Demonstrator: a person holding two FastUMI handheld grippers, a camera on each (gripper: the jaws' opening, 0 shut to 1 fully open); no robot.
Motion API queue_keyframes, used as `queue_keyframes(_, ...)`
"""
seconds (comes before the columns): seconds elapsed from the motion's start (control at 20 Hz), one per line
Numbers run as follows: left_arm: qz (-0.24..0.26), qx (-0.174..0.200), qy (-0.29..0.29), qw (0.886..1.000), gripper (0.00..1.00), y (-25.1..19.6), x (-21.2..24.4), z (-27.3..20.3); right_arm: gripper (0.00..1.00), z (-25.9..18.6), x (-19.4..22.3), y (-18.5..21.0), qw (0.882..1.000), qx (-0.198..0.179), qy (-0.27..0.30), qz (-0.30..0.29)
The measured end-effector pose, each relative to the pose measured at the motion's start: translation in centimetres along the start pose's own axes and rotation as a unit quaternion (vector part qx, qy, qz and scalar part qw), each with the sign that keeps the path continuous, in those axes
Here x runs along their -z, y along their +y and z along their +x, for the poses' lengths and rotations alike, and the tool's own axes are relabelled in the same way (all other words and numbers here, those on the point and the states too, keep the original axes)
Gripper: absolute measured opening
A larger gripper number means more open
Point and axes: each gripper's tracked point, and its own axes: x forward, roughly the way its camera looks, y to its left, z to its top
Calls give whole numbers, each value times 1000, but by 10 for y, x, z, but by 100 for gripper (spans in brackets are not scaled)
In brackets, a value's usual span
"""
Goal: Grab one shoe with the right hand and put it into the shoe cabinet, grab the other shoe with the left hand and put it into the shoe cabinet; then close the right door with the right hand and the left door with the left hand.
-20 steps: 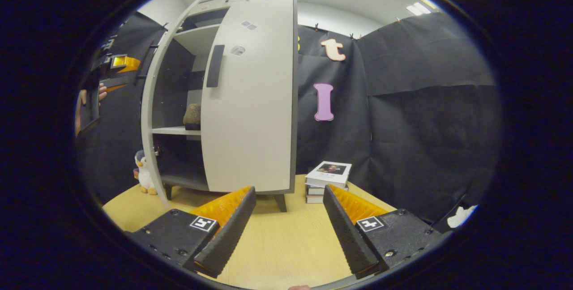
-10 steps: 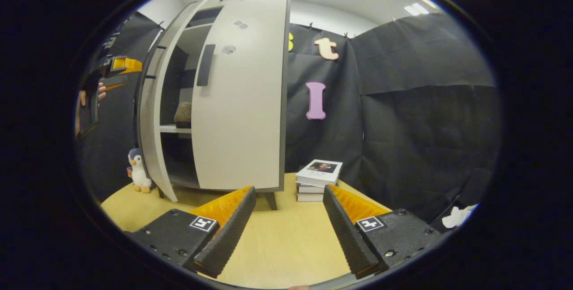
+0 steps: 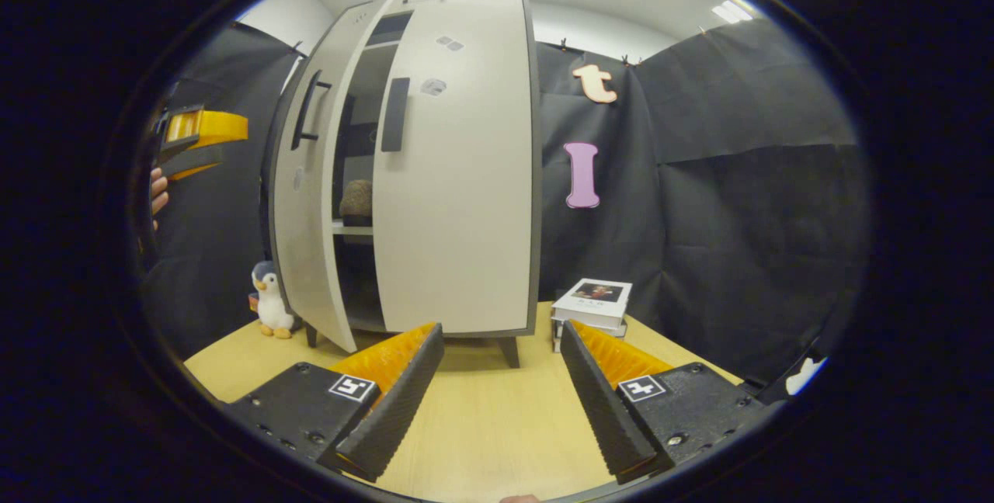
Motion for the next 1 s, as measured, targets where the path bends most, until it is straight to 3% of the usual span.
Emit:
queue_keyframes(0.5, 11, -29, 66, 997, 94, -11, 82, -43, 99, -9, 5, 5, 1000, -9, 10, -6)
queue_keyframes(1.0, 24, -42, 99, 994, 94, -6, 113, -58, 99, -8, 9, -5, 1000, 5, 18, 0)
